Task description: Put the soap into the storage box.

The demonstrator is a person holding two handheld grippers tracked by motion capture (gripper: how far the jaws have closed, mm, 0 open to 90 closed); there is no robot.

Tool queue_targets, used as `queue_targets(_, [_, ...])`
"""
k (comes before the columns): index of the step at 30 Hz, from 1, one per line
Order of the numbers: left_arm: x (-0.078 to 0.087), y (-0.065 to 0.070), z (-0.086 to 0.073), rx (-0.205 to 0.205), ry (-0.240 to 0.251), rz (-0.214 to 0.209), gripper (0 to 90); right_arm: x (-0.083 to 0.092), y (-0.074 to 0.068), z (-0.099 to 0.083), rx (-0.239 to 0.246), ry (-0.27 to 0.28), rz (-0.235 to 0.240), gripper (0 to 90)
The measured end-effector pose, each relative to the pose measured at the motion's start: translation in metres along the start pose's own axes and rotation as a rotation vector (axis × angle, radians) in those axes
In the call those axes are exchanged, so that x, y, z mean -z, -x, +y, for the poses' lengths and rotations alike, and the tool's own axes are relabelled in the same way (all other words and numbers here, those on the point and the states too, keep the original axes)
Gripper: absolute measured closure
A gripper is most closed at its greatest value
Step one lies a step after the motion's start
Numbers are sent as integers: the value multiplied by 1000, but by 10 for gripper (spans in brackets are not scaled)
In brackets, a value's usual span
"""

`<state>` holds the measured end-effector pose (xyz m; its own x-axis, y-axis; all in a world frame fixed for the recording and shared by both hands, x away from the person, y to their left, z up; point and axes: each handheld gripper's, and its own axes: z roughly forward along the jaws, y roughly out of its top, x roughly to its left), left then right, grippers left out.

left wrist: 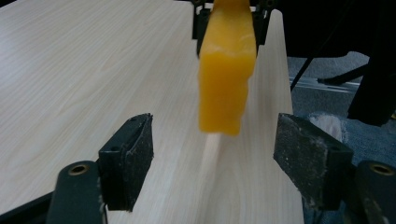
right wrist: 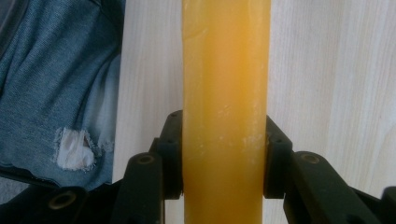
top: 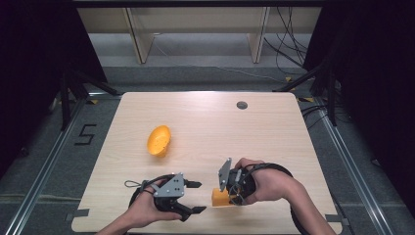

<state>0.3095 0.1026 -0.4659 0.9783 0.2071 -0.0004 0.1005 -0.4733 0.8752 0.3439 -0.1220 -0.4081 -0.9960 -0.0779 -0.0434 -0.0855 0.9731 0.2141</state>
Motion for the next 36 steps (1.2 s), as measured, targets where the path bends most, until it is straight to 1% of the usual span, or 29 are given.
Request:
queue_targets(3, [-11, 5, 5, -21, -7, -22, 296, 0, -3, 5, -45, -11, 13, 616])
queue_targets(4, [-15, 6, 6, -28, -2, -28, 303, 0, 0, 7, 7, -9, 1, 616])
queue_targets(5, [-17, 6, 7, -46, -8, -32, 311, 0, 0, 8, 12, -1, 10, 616])
queue_targets(6, [-19, 6, 8, -45, -1, -31, 320, 0, 0, 10, 23, -9, 9, 616])
queue_targets(7, [-20, 6, 8, -38, -1, -41, 328, 1, -5, 10, -65, -34, 19, 616])
queue_targets(8, [-22, 6, 8, -38, 1, -40, 337, 2, -5, 10, -51, -40, 18, 616])
queue_targets(9, [-22, 6, 8, -24, 2, -46, 345, 1, -4, 11, -30, -17, 20, 616])
queue_targets(10, [-23, 5, 7, -29, 4, -59, 355, 0, -1, 12, 21, 5, 22, 616])
queue_targets(14, [-23, 5, 7, -42, 16, -59, 398, 0, -2, 14, 21, -8, 20, 616])
queue_targets(15, [-24, 6, 6, -33, 20, -63, 407, -1, -3, 15, 29, 6, 21, 616])
queue_targets(16, [-24, 5, 6, -43, 21, -67, 427, 0, -4, 16, 12, -11, 21, 616])
queue_targets(17, [-26, 6, 5, -30, 28, -77, 432, 1, -8, 16, -41, -34, 28, 616])
queue_targets(18, [-26, 6, 5, -27, 29, -77, 442, 1, -9, 17, -53, -37, 32, 616])
queue_targets(19, [-26, 6, 5, -27, 29, -77, 449, 1, -9, 17, -53, -37, 32, 616])
queue_targets(20, [-26, 6, 5, -27, 32, -82, 459, 1, -8, 19, -13, -23, 25, 616])
queue_targets(22, [-26, 6, 5, -23, 39, -80, 486, 1, -9, 20, -18, -27, 25, 616])
queue_targets(23, [-26, 5, 5, -27, 36, -78, 506, 0, -11, 20, -42, -28, 38, 616])
queue_targets(24, [-26, 5, 5, -27, 36, -78, 532, 0, -11, 20, -42, -28, 38, 616])
queue_targets(25, [-26, 6, 5, -13, 42, -74, 532, 1, -10, 20, -31, -31, 36, 616])
queue_targets(26, [-26, 5, 4, -10, 55, -69, 584, 0, -8, 20, 12, -23, 24, 616])
queue_targets(27, [-26, 5, 4, -7, 58, -70, 584, 0, -8, 20, 12, -23, 24, 616])
queue_targets(28, [-27, 5, 4, 3, 62, -77, 591, 1, -11, 21, -16, -39, 27, 615])
queue_targets(29, [-27, 5, 4, 3, 62, -77, 592, 1, -10, 21, 2, -35, 21, 615])
queue_targets(30, [-26, 5, 4, -11, 49, -67, 594, 1, -11, 21, 0, -40, 19, 615])
queue_targets(32, [-26, 7, 4, -2, 56, -57, 596, 0, -11, 21, 10, -37, 26, 615])
queue_targets(33, [-26, 7, 4, -17, 54, -56, 597, 0, -10, 22, 38, -29, 11, 615])
queue_targets(34, [-26, 7, 4, -17, 54, -56, 598, 1, -12, 22, 12, -39, 14, 615])
queue_targets(35, [-25, 8, 5, 6, 50, -55, 599, 0, -12, 22, 12, -33, 27, 615])
queue_targets(36, [-24, 9, 6, -4, 44, -46, 599, 0, -12, 22, 12, -33, 27, 615])
